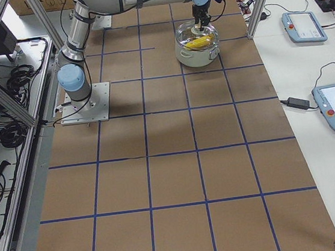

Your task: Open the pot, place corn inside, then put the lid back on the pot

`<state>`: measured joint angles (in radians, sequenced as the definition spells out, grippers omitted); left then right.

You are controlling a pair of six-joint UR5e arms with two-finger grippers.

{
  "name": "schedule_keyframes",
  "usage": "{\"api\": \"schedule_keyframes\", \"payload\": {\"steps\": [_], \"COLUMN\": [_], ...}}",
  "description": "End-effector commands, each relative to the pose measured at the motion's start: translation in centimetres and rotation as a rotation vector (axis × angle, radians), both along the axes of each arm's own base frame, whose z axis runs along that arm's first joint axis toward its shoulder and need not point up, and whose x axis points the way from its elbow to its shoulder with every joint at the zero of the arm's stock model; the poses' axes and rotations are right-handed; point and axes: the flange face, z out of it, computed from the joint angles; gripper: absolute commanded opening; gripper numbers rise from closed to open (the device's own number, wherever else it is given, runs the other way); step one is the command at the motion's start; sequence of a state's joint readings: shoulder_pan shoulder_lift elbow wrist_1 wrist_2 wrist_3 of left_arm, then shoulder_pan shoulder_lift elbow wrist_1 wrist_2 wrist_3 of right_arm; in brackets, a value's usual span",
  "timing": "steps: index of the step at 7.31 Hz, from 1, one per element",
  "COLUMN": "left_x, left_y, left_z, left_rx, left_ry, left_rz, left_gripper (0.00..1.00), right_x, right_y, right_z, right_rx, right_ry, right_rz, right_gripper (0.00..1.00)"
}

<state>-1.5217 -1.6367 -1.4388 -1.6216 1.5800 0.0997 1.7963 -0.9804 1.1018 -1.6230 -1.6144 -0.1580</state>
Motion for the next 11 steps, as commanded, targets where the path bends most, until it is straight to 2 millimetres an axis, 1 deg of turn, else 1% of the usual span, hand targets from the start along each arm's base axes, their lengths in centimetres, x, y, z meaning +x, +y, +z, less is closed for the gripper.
{"api": "schedule_keyframes", "payload": {"steps": [1,5,6,8,9,10,11], "left_x": [0.0,0.01,0.0,-0.03,-0.04,-0.05,-0.05], "left_y": [-0.01,-0.09,-0.04,-0.09,-0.14,-0.12,-0.21], "left_z": [-0.01,-0.06,0.02,-0.11,-0.27,-0.54,-0.45], "left_rx": [0.0,-0.002,-0.003,-0.002,0.001,0.005,-0.004], "left_ry": [0.0,0.0,0.0,0.003,0.004,0.006,0.005], "left_rz": [0.0,0.0,0.0,-0.008,-0.009,-0.055,-0.072], "left_gripper": [1.0,1.0,1.0,1.0,1.0,1.0,1.0], "right_x": [0.01,0.11,0.1,0.11,0.12,0.21,0.21], "right_y": [-0.02,-0.11,-0.15,-0.22,-0.26,-0.18,-0.18], "right_z": [0.02,-0.02,0.0,0.16,0.14,0.19,0.19], "right_rx": [-0.001,-0.006,-0.009,-0.021,-0.026,-0.028,-0.028], "right_ry": [-0.001,-0.01,-0.009,-0.01,-0.011,-0.011,-0.011], "right_rz": [0.0,-0.001,-0.002,-0.003,-0.008,-0.014,-0.016], "right_gripper": [0.43,0.45,0.48,0.63,0.73,0.76,0.78]}}
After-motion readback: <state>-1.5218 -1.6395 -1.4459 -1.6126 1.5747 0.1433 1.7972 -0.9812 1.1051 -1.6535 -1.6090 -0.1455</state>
